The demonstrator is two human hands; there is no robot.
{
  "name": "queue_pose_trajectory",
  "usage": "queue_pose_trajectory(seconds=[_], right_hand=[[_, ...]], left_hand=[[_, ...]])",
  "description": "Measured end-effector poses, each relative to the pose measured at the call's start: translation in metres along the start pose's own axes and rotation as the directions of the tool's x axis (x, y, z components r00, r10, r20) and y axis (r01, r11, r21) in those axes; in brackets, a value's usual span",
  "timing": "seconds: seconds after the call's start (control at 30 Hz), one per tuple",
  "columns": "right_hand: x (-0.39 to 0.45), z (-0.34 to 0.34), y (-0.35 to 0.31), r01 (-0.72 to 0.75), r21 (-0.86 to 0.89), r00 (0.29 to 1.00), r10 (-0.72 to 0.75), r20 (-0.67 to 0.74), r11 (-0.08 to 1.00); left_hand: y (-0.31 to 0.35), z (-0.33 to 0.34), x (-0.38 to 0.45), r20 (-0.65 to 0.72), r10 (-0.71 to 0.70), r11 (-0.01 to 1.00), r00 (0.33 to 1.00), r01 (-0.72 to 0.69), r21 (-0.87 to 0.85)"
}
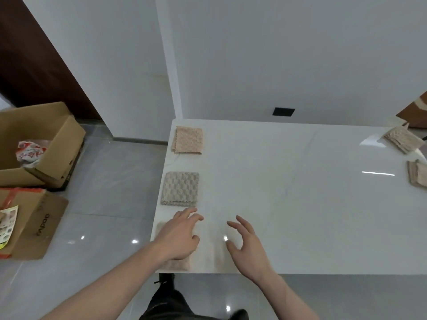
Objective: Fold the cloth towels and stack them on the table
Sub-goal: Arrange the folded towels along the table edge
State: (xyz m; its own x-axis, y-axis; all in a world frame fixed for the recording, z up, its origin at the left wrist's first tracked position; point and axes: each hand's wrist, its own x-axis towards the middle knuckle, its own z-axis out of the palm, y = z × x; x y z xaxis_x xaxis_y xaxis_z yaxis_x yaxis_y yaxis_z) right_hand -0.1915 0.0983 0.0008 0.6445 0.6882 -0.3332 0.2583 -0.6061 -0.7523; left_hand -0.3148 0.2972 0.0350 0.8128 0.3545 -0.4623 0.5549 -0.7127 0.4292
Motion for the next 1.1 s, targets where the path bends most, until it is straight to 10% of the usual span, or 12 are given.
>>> queue_pose_trajectory(seconds=[1.1], right_hand=[[-0.038, -0.390, 0.257, -0.073, 0.157, 0.988, 0.093, -0.122, 0.985]], left_hand=[[0.414, 0.123, 0.152, 0.082, 0.057, 0.998, 0.995, -0.055, -0.022]])
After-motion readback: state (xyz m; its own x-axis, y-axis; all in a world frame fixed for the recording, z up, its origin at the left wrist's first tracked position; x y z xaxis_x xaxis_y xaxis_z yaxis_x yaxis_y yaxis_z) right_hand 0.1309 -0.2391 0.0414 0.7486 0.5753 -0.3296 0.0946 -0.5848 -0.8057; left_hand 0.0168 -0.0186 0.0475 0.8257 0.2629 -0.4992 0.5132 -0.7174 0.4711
